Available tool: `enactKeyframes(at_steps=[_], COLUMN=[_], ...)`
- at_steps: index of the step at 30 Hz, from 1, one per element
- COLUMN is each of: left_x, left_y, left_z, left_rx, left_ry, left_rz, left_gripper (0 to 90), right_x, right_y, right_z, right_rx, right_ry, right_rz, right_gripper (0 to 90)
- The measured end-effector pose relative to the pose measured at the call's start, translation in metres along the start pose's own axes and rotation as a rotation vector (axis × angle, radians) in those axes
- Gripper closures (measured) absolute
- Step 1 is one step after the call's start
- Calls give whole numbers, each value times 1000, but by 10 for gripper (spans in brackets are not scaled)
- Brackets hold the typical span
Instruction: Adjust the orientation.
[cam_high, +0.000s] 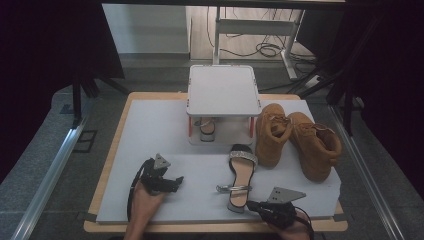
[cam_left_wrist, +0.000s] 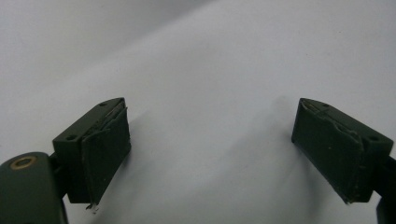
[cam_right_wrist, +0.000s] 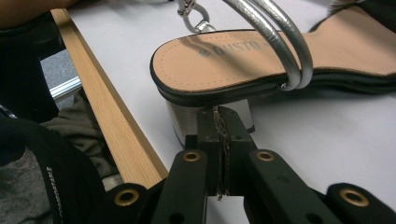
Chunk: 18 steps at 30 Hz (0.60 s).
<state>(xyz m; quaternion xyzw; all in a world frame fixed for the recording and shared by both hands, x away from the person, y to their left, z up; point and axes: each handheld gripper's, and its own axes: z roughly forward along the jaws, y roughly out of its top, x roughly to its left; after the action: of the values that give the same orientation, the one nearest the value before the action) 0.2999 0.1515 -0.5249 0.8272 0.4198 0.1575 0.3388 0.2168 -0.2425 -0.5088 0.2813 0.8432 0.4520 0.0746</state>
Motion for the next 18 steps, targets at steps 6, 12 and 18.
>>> enactKeyframes(at_steps=[6, 12, 18], left_x=[0, 0, 0], left_y=[0, 0, 0], left_z=[0, 0, 0], left_rx=[0, 0, 0], left_ry=[0, 0, 0], left_rz=[0, -1, -1], left_gripper=[113, 113, 113], right_x=[7, 11, 13], right_y=[7, 15, 21], right_z=[11, 25, 34], right_rx=[0, 0, 1], right_ry=[3, 11, 21], right_rz=[-18, -45, -58], right_gripper=[869, 886, 891])
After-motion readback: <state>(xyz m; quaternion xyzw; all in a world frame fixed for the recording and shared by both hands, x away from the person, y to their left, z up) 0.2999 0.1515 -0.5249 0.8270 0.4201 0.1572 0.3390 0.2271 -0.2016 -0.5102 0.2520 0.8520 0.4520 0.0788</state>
